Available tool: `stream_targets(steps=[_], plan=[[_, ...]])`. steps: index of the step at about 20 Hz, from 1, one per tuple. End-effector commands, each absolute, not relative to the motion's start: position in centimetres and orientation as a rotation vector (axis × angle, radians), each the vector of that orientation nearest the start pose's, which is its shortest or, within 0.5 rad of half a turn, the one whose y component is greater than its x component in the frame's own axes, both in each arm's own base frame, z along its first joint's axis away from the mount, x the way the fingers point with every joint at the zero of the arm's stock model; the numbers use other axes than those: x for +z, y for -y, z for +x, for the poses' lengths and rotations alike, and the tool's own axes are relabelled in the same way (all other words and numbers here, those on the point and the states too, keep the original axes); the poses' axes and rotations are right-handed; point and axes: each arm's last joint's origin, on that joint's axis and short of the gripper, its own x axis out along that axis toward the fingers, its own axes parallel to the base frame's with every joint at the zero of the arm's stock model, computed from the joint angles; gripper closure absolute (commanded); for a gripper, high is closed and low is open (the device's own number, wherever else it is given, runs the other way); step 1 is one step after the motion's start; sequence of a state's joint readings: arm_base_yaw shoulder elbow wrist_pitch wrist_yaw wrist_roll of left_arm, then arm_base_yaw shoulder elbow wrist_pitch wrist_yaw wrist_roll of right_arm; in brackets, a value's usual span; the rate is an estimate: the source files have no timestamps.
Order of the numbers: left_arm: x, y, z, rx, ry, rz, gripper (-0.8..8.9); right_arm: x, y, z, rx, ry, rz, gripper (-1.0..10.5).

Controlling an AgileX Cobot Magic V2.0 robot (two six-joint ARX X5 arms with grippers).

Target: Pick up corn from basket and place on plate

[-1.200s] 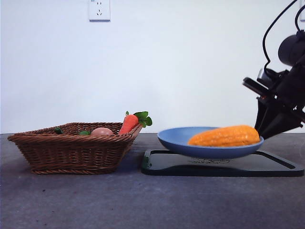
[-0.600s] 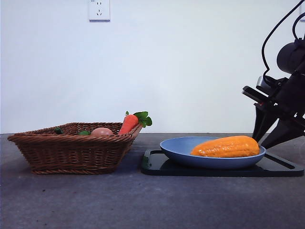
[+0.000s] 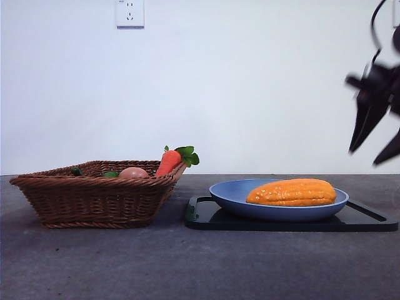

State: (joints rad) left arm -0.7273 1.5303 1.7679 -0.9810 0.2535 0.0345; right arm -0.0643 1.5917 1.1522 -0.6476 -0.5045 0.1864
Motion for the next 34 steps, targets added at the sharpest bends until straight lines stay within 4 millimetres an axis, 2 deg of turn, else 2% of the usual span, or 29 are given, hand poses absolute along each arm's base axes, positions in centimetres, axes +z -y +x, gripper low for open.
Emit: stream_targets(steps=[1, 4, 7, 10, 13, 17, 18, 26, 34], plan=[[42.5, 20.9, 22.1, -0.957, -0.706, 0.21, 4.75, 26.9, 0.4, 29.8, 0.35, -1.018, 0.397, 7.2], [42.5, 20.9, 22.1, -0.957, -0.707, 0.21, 4.75, 30.9, -0.7, 25.4, 0.421, -0.956, 0.332, 7.2], [42.4, 20.8, 22.1, -0.957, -0.717, 0.215, 4.77, 33.6, -2.1, 20.8, 0.492, -0.93, 0.27, 7.3], [42.3, 20.8, 22.0, -0.955, -0.737, 0.22, 5.14, 35.2, -2.8, 17.0, 0.549, -0.908, 0.227, 7.3], [42.1, 20.6, 21.8, -0.952, -0.766, 0.227, 5.98, 35.8, -3.3, 14.7, 0.598, -0.895, 0.188, 7.5], [41.9, 20.5, 21.7, -0.949, -0.789, 0.233, 7.98, 35.8, -3.3, 13.6, 0.638, -0.912, 0.127, 9.4], [41.9, 20.5, 21.7, -0.949, -0.791, 0.232, 8.09, 35.7, -3.3, 13.6, 0.643, -0.918, 0.119, 9.4], [42.0, 20.6, 21.8, -0.951, -0.78, 0.23, 8.09, 35.9, -3.3, 13.8, 0.635, -0.896, 0.131, 9.4], [43.1, 21.2, 22.5, -0.966, -0.621, 0.192, 8.09, 36.4, -3.4, 14.4, 0.641, -0.806, 0.113, 9.4]])
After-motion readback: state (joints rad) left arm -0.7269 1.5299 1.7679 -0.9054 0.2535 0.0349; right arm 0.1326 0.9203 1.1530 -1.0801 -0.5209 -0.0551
